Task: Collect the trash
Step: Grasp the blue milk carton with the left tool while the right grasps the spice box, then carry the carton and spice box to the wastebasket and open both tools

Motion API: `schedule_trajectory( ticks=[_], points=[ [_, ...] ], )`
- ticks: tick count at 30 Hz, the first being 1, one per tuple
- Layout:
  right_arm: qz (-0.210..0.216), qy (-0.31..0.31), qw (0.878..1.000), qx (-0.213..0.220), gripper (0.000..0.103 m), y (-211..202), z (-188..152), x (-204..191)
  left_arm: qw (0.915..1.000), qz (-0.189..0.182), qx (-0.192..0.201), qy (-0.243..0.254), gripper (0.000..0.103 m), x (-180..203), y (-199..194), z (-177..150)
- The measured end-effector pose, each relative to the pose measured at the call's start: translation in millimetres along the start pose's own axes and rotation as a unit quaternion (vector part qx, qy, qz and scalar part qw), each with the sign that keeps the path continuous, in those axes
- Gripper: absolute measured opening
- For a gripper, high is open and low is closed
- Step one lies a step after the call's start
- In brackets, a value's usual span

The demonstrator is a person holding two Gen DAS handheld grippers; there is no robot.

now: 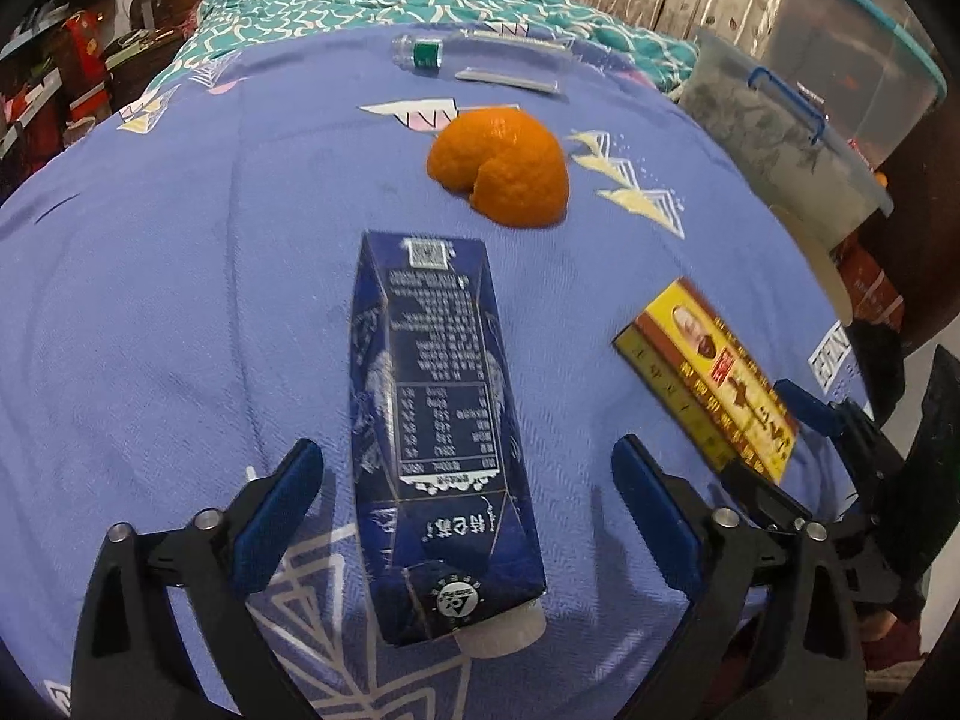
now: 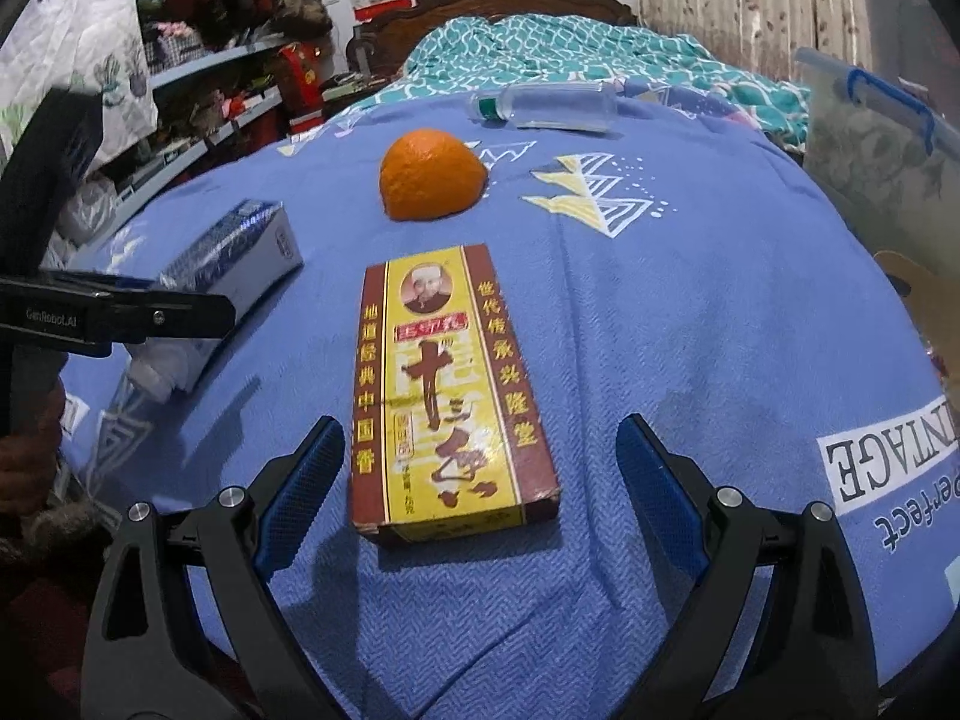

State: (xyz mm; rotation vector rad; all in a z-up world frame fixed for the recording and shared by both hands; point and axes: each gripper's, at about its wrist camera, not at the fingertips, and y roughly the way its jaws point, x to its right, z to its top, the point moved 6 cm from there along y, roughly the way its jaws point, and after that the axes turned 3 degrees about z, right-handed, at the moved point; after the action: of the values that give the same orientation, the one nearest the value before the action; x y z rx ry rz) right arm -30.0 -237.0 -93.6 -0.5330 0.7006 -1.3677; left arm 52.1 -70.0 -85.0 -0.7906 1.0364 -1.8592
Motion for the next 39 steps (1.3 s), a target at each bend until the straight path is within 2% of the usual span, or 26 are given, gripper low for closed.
schedule_trajectory(
  ticks=[1,3,6,17,22,32,39],
  points=[
    [-0.007,-0.001,1.0,0.006,0.065,-2,1,1,1.0,0.006,-0.006,0.003,0.064,0,3,-1],
    [0.0,0.013,1.0,0.018,0.065,-7,3,7,0.9992,0.039,-0.003,0.012,0.047,-2,6,-1],
    [-0.013,0.029,0.999,0.035,0.064,-14,7,19,0.9997,0.023,-0.004,0.003,0.047,-1,5,1],
    [-0.024,0.068,0.996,0.059,0.064,-26,9,46,0.9984,0.05,0.007,0.026,0.047,16,3,10],
    [-0.033,0.084,0.993,0.074,0.064,-35,10,60,0.9977,0.052,0.014,0.041,0.047,31,1,19],
    [-0.07,0.123,0.985,0.096,0.064,-56,4,104,0.995,0.038,0.017,0.09,0.047,78,11,42],
    [-0.118,0.16,0.973,0.12,0.064,-78,-1,152,0.9882,0.012,0.021,0.151,0.047,140,25,75]
  ],
)
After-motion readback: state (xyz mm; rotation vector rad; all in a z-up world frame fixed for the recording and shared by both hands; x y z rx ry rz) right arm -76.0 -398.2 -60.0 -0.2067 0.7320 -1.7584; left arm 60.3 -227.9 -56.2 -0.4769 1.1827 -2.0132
